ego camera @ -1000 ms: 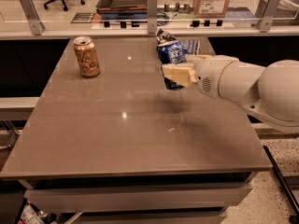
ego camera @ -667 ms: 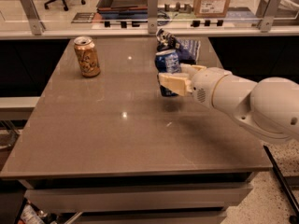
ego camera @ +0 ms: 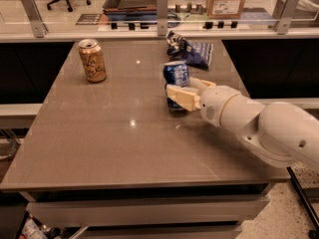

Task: Place pepsi can upright

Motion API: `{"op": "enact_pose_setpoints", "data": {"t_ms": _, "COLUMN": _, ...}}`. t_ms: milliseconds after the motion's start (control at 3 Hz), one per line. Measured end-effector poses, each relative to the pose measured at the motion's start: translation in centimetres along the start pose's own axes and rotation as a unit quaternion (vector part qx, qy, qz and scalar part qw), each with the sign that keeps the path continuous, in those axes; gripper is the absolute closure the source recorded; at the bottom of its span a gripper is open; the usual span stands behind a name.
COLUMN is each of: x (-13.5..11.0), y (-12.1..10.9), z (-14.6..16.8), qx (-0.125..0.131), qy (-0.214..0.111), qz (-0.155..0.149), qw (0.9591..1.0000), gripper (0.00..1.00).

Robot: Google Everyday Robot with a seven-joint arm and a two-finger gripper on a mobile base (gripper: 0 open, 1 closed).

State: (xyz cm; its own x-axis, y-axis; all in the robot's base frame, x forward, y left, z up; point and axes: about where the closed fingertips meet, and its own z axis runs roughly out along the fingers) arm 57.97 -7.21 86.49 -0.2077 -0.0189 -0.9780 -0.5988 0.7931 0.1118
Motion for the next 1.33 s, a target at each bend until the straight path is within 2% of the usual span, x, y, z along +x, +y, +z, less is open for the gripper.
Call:
{"op": "enact_pose_setpoints", "data": {"t_ms": 667, "x": 0.24, "y": -0.05, "z": -0.1, "qx": 0.005, "qy": 0.005, "qz": 0.005, "qw": 1.0, "gripper": 1.0}}
{"op": "enact_pose_setpoints", "data": {"t_ms": 1000, "x": 0.19, "y": 0.13, "z": 0.01, "qx": 0.003, "qy": 0.005, "qz": 0.004, "qw": 1.0, "gripper": 0.82}}
{"op": "enact_pose_setpoints", "data": {"t_ms": 1333, "x": 0.15, "y": 0.29, "z": 0.11, "qx": 0.002, "qy": 0.005, "qz": 0.004, "qw": 1.0, "gripper": 0.81}}
